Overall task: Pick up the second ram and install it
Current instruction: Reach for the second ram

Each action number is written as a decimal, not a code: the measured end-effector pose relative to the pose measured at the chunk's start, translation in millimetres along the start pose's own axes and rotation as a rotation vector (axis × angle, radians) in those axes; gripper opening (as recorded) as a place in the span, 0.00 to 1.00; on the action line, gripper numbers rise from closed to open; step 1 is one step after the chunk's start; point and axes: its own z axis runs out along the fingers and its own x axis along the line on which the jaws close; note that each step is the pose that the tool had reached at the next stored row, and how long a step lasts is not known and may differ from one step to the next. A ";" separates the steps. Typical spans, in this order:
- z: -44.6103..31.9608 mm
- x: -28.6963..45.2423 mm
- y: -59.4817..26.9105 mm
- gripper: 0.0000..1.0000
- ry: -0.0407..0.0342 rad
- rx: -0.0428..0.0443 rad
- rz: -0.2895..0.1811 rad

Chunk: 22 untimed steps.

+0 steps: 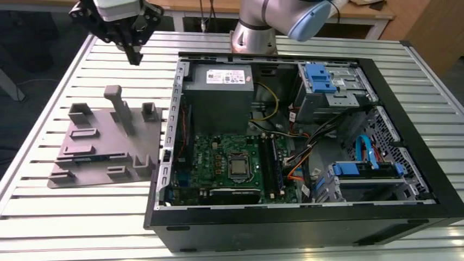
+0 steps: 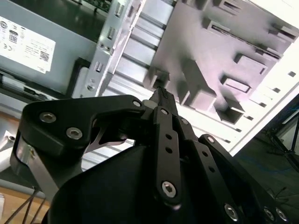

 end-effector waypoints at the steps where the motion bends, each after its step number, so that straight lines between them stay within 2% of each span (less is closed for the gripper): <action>1: 0.1 2.5 -0.2 0.11 0.0000 0.0000 0.000; 6: 3.0 12.0 -1.3 0.11 0.0000 0.0000 0.000; 10: 8.2 16.8 -3.0 0.11 0.0000 0.0000 0.000; 17: 19.9 20.0 -15.2 0.11 0.0002 0.0000 0.000; 22: 26.3 28.8 -23.8 0.11 0.0001 0.0001 0.000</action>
